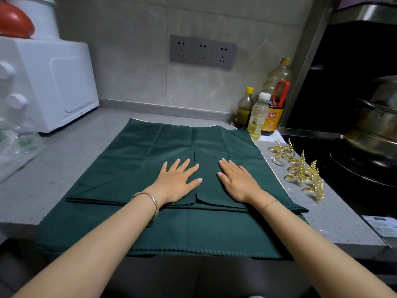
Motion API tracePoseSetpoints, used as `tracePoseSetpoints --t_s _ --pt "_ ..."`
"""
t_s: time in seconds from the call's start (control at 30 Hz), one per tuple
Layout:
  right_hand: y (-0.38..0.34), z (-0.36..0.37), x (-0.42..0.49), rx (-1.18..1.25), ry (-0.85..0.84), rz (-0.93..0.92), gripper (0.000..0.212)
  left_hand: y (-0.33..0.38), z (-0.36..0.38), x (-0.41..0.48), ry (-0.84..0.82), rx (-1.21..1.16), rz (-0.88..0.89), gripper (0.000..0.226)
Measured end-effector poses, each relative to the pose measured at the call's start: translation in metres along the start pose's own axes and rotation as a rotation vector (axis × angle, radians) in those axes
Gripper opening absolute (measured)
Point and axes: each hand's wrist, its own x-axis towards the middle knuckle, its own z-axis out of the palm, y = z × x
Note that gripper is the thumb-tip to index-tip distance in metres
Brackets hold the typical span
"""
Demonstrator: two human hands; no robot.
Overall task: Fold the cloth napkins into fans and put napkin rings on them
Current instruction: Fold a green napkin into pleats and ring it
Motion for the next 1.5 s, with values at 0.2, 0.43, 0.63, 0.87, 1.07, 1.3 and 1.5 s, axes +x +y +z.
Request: tracePoseSetpoints --t_s 0.2,0.43,0.63,0.87,1.07,1.3,1.5 --pt "0.031 -0.008 -0.047 -0.002 0.003 0.079 0.057 0.0 0.0 -0.001 -0.002 0.011 -0.006 0.059" --pt "0.06 -0.014 -0.088 -0.025 -0.032 0.183 0.064 0.0 -0.001 -0.002 0.001 0.014 -0.007 0.058" --pt "0.057 -0.019 -0.097 0.009 0.08 0.096 0.064 0.006 -0.005 -0.015 0.019 -0.05 0.028 0.055" --pt "0.011 -0.021 -0.108 0.039 0.018 -0.269 0.05 0.01 -0.004 -0.082 0.01 -0.131 0.195 0.072" --pt "-0.016 -0.016 -0.104 -0.025 0.06 -0.391 0.045 0.012 -0.006 -0.111 -0.009 -0.129 0.265 0.08" --pt "-0.014 -0.02 -0.101 -0.113 0.104 -0.43 0.054 0.009 0.0 -0.114 0.019 -0.031 0.308 0.086" --pt "0.023 -0.043 -0.105 -0.252 0.126 -0.396 0.042 0.009 0.001 -0.116 0.033 -0.041 0.32 0.086"
